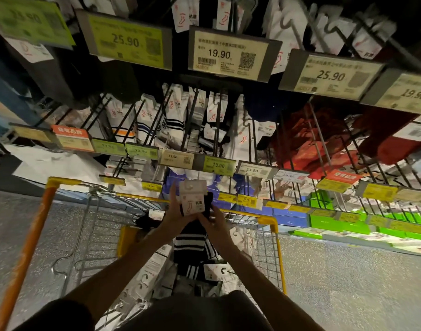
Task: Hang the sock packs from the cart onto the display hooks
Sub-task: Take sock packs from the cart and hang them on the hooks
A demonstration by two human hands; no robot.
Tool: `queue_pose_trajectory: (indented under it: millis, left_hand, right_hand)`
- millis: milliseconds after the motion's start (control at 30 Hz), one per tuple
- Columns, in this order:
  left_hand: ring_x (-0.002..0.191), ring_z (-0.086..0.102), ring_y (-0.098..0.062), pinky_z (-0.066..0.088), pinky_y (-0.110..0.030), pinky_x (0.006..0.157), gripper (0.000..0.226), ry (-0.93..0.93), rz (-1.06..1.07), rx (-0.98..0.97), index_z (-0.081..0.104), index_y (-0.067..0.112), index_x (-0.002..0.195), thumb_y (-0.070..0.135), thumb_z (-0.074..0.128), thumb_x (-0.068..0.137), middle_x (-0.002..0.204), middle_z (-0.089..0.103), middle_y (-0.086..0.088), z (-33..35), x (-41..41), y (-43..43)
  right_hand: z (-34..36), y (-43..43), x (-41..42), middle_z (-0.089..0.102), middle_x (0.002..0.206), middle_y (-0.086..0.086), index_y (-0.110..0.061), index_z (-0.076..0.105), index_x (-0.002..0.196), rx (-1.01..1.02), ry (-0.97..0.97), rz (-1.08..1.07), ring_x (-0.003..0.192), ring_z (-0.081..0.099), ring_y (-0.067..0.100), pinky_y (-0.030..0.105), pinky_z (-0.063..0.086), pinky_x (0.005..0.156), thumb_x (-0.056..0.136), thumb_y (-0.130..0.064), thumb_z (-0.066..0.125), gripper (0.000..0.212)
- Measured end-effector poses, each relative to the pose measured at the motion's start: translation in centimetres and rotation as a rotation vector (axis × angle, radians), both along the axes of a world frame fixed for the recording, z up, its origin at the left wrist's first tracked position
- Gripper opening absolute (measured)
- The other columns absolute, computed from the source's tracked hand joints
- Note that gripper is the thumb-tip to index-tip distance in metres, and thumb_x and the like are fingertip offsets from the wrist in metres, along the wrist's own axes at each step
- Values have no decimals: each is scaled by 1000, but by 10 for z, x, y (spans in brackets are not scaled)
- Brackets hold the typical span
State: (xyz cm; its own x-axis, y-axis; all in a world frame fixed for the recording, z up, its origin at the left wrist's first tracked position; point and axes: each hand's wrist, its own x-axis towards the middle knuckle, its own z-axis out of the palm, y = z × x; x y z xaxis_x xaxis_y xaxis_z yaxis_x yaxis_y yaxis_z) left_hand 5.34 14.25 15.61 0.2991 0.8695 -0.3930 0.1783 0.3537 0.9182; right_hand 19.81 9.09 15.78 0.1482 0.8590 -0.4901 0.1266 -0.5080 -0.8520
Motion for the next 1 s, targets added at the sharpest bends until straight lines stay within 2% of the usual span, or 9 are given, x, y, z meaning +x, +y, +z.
queue_pose_trajectory:
  millis: [100, 233, 367, 467, 533, 633, 733, 900, 1000]
  left_hand:
    - [117, 63, -20, 53, -52, 94, 118, 53, 9, 9, 1, 25, 154, 1, 81, 71, 129, 59, -1, 1, -1, -6]
    - [112, 67, -18, 58, -39, 88, 98, 110, -12, 130, 24, 34, 144, 33, 84, 67, 126, 63, -2, 7, -2, -7]
    - [99, 61, 8, 57, -19, 77, 73, 146, 9, 208, 41, 46, 121, 22, 87, 69, 110, 56, 29, 15, 2, -13]
    - [91, 58, 20, 56, -18, 74, 71, 153, 5, 186, 43, 24, 126, 11, 87, 71, 108, 53, 23, 15, 5, -19]
    - [95, 63, 11, 59, -27, 77, 66, 142, -19, 130, 44, 22, 129, 16, 84, 76, 110, 59, 17, 15, 5, -20]
    - [99, 71, -29, 59, -46, 81, 32, 7, -11, 69, 52, 28, 122, 14, 62, 95, 108, 71, -10, 21, 1, -16]
    - [96, 67, -42, 55, -58, 78, 24, 0, 64, 88, 61, 36, 114, 18, 55, 100, 105, 67, -26, 26, -6, -5]
    - [107, 61, -37, 46, -8, 69, 29, 175, 175, 163, 66, 14, 95, -5, 44, 99, 108, 65, -14, 29, -8, 12]
    - [92, 63, -29, 40, -6, 58, 37, 281, 154, 180, 70, 12, 87, -9, 40, 96, 104, 68, -15, 33, -8, 20]
  right_hand:
    - [-5, -4, -6, 59, 115, 3, -27, 53, 127, 4, -168, 7, 106, 61, 22, 44, 55, 88, 86, -55, 57, 50]
    - [8, -5, -8, 63, 120, 7, -16, 48, 130, 26, -42, -87, 108, 63, 21, 40, 56, 90, 94, -27, 62, 40]
    - [14, -10, -10, 65, 111, 4, -13, 42, 121, 53, 114, -215, 101, 67, 18, 38, 58, 86, 93, -17, 64, 36]
    - [18, -6, -7, 70, 108, 14, -4, 55, 116, 15, 265, -333, 98, 69, 28, 45, 58, 86, 93, -13, 65, 27]
    - [16, -3, -3, 70, 107, 19, -3, 61, 115, -3, 306, -376, 96, 69, 33, 43, 59, 81, 94, -16, 64, 25]
    - [23, 0, 6, 71, 98, 12, -5, 60, 113, 11, 336, -490, 79, 70, 19, 25, 57, 61, 96, -16, 61, 21]
    - [31, 7, 16, 72, 91, 6, -6, 59, 112, 79, 389, -502, 78, 71, 17, 28, 59, 63, 96, -13, 60, 18]
    - [39, 21, 25, 71, 93, 8, -9, 62, 107, 152, 346, -475, 86, 68, 22, 39, 58, 78, 92, -17, 66, 17]
    - [45, 34, 28, 71, 96, 7, -14, 64, 99, 218, 263, -420, 87, 68, 16, 35, 55, 78, 92, -12, 66, 8]
